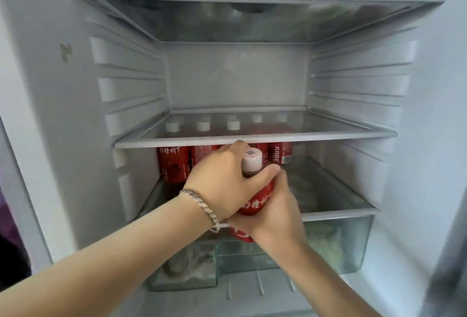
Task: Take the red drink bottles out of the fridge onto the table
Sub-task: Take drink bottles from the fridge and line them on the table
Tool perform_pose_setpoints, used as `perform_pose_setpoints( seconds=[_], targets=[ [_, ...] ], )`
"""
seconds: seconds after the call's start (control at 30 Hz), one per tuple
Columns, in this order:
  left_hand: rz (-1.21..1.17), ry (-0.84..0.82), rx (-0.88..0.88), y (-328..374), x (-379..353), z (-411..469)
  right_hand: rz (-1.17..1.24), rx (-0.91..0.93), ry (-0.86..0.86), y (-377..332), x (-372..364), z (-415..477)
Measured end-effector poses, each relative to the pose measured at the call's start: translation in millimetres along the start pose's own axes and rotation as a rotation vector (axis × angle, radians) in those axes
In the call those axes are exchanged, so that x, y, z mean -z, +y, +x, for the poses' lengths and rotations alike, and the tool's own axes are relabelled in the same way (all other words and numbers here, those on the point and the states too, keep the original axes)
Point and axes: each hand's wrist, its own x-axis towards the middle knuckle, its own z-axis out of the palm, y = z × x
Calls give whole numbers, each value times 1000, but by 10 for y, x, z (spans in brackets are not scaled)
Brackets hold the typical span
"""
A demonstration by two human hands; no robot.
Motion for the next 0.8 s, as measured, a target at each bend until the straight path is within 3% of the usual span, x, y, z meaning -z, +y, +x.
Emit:
perform_pose_setpoints(
  seconds=[0.13, 0.23, 0.3, 0.37, 0.5, 0.8],
  targets=[
    [196, 107, 24, -77, 121, -11, 2, 63, -185, -101, -110, 19],
    [236, 125, 0, -122, 204, -91, 291, 115, -436, -44, -36, 144],
    [268, 134, 20, -166, 254, -130, 389, 99, -240, 72, -45, 318],
    [267, 146, 62, -227, 296, -134, 268, 8, -31, 272, -159, 614],
    [335, 144, 44, -276, 292, -189, 157, -240, -72, 441, -518, 1169],
    [360, 211, 39, -332, 290, -191, 20, -217, -49, 233, -577, 1230]
  ],
)
